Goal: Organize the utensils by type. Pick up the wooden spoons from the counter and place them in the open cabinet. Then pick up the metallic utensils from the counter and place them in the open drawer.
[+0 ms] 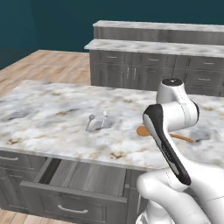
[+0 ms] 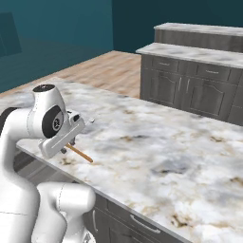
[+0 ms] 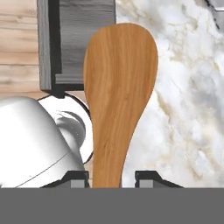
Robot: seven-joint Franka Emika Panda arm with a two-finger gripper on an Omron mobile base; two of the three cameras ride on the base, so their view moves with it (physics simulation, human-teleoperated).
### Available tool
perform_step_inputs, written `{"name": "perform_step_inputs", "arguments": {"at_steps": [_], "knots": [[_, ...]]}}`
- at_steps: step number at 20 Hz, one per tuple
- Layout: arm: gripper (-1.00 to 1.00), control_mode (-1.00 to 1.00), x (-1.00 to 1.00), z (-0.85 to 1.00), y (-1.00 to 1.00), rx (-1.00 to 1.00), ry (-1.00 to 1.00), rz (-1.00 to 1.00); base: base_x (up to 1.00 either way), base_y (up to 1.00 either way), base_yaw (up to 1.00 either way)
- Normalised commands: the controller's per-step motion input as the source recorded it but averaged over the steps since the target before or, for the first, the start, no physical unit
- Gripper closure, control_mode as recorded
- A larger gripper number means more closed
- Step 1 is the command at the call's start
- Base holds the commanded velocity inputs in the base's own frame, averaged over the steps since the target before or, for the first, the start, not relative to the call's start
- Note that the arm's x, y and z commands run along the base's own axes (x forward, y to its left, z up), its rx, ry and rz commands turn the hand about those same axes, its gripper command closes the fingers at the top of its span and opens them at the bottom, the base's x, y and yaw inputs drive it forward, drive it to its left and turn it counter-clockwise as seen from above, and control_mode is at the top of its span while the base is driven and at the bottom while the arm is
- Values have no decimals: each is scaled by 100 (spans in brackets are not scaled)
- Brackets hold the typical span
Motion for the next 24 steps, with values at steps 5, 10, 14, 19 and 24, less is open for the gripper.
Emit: {"name": "perform_step_inputs", "arguments": {"at_steps": [5, 10, 14, 19, 24], "knots": [[100, -100, -2, 0, 0, 2, 0, 2, 0, 0, 0], [100, -100, 0, 0, 0, 0, 0, 0, 0, 0, 0], [100, 100, -6, 0, 0, 0, 0, 0, -8, -1, 0], [100, 100, 0, 0, 0, 0, 0, 0, -37, -10, -4], [100, 100, 0, 0, 0, 0, 0, 0, -16, -37, -4]]}}
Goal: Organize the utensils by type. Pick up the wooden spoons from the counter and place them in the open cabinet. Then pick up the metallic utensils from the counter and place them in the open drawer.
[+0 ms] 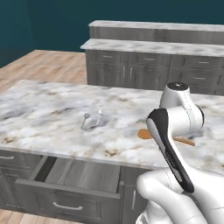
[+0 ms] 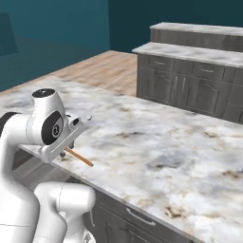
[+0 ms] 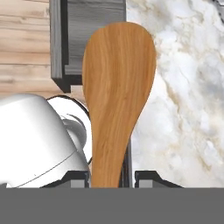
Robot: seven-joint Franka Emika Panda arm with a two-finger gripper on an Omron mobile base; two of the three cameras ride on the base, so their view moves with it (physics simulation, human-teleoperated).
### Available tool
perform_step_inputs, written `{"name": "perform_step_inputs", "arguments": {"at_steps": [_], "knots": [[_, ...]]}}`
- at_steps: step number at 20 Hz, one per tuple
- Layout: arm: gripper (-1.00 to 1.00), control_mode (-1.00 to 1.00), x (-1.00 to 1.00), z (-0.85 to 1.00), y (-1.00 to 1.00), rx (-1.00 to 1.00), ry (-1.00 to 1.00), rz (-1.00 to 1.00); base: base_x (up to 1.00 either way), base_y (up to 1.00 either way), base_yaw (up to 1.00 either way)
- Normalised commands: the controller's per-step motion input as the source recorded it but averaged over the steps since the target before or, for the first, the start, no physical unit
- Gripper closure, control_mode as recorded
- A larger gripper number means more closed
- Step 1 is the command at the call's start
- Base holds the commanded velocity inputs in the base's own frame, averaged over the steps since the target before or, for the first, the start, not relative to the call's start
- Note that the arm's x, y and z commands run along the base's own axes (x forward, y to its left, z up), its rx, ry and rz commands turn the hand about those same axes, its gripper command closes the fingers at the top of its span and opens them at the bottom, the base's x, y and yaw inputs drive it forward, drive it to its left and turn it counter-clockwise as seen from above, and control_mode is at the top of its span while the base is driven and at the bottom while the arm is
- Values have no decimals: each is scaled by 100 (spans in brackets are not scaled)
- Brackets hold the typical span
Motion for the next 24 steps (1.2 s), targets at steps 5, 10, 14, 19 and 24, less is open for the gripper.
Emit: {"name": "perform_step_inputs", "arguments": {"at_steps": [5, 10, 14, 19, 24], "knots": [[100, 100, 0, 0, 0, 0, 0, 0, -57, -26, 0], [100, 100, 0, 0, 0, 0, 0, 0, -80, -4, 3], [100, 100, 0, 0, 0, 0, 0, 0, -64, 47, 33], [100, 100, 0, 0, 0, 0, 0, 0, -32, 59, 84], [100, 100, 0, 0, 0, 0, 0, 0, -23, 43, 100]]}}
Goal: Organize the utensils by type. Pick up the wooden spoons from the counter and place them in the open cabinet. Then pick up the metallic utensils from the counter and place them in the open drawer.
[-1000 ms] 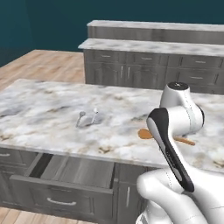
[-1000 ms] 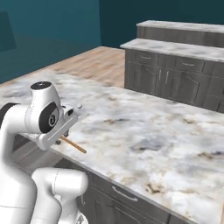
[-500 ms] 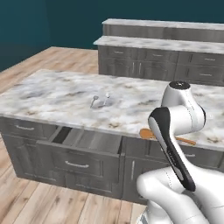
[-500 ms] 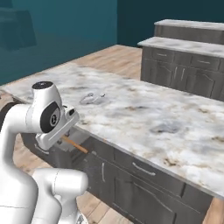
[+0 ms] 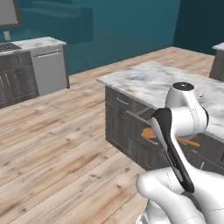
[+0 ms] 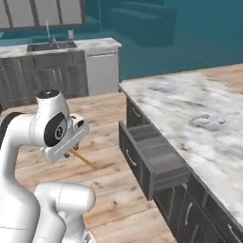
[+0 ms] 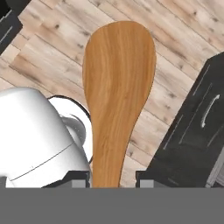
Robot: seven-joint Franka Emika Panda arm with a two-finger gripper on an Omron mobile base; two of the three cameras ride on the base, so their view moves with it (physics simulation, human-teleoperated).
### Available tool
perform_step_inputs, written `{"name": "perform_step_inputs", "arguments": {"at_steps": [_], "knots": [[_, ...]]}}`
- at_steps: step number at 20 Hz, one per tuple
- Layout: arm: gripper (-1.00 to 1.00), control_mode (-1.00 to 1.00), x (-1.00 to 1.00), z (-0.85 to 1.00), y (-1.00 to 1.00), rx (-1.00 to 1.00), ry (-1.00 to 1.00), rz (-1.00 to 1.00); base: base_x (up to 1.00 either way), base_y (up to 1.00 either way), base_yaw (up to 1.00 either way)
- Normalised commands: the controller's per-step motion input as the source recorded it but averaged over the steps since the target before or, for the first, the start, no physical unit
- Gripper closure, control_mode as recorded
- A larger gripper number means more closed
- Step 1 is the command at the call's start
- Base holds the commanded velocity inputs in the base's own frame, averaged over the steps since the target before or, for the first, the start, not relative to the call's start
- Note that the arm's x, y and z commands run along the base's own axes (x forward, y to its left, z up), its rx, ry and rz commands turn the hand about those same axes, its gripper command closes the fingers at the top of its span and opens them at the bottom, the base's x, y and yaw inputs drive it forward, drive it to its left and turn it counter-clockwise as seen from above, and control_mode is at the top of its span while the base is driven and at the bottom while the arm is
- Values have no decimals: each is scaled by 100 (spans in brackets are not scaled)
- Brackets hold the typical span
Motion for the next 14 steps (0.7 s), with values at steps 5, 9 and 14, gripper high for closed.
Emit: {"name": "perform_step_inputs", "arguments": {"at_steps": [5, 9, 14], "knots": [[100, 100, 0, 0, 0, 0, 0, 0, 20, 34, 79], [100, 100, 0, 0, 0, 0, 0, 0, 62, 29, 53], [100, 100, 0, 0, 0, 0, 0, 0, 95, 15, 16]]}}
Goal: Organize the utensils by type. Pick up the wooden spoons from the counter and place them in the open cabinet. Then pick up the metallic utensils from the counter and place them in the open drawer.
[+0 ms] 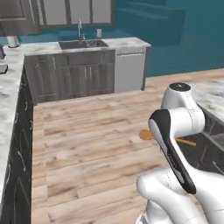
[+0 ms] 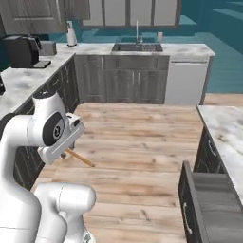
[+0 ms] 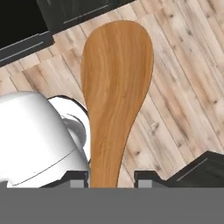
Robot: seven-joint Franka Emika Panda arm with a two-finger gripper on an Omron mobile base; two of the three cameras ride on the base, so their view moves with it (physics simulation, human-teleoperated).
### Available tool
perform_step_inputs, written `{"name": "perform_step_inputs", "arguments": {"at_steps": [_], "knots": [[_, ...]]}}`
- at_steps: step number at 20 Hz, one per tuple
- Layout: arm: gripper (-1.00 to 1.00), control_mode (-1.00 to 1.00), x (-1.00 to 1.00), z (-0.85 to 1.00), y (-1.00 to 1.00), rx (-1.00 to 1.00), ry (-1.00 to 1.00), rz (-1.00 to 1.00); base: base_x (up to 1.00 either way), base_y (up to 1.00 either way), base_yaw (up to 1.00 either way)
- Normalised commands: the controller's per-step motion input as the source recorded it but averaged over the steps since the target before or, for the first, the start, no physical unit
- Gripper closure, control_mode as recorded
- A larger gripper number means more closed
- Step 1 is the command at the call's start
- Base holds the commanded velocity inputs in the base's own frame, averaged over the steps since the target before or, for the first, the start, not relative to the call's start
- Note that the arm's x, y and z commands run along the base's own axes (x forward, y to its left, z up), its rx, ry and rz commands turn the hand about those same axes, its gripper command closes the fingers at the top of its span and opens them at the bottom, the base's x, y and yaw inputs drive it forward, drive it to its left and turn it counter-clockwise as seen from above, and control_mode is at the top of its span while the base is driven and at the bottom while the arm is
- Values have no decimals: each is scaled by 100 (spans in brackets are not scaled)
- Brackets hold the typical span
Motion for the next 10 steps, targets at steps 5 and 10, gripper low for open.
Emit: {"name": "perform_step_inputs", "arguments": {"at_steps": [5, 10], "knots": [[100, 100, 0, 0, 0, 0, 0, 0, 100, 0, 0], [100, 100, 0, 0, 0, 0, 0, 0, 100, 3, 0]]}}
